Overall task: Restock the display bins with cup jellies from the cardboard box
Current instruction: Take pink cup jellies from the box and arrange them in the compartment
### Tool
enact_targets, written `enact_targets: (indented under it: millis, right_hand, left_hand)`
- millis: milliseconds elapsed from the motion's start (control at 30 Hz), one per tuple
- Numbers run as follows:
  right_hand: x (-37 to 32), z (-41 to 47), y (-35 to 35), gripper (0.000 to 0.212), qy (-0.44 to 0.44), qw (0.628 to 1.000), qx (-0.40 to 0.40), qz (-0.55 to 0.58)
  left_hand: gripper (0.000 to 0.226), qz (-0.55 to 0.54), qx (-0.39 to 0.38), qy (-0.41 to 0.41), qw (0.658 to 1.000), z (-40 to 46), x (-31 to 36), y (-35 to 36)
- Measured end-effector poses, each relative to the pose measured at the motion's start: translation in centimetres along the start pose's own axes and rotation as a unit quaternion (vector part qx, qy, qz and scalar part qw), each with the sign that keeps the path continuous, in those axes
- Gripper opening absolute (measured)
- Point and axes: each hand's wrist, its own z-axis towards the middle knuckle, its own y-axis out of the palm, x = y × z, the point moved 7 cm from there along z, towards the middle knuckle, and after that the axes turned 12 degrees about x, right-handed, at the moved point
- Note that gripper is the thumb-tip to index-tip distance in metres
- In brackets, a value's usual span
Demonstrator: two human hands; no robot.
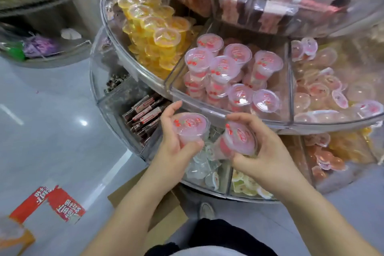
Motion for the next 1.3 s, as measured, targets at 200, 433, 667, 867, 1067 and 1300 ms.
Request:
enact_targets:
  millis: [200, 433, 667, 867, 1067, 1300]
  right_hand:
    - [-0.5, 3.1, -4.6, 0.036, -0.015, 0.999, 0.023, 0.024]
    - [-1.9, 6.5, -8.6, 0.043, -0.159, 0.978, 0.027, -0.132]
    - [-0.3, 8.5, -9.8, 0.066, -0.155, 0.966, 0.054, -0.198]
    - [1.1, 8.8, -9.5, 0.059, -0.146, 0.971, 0.048, -0.185]
    - [1.6, 8.5, -9.1, 0.049, -0.151, 0.967, 0.094, -0.182]
    - [1.6, 8.1, -9.6, 0.048, -0.145, 0.964, 0.122, -0.186]
  left_hand:
    - [0.05, 0.002, 0.0, 0.027, 1.0, 1.9, 2.3, 3.8]
    - [0.05, 0.156, 0.059, 0.175, 0.97, 4.8, 6.2, 5.9]
    - [0.05, 0.309, 0.073, 0.32, 0.893, 8.2, 8.8, 9.6]
    - [0.053, 0.445, 0.099, 0.341, 0.822, 9.2, 7.2, 10.4]
    - [0.05, 0.446, 0.004, 0.327, 0.833, 9.1, 7.1, 10.1]
    - [0.055, 0.412, -0.092, 0.325, 0.846, 9.7, 7.3, 9.2]
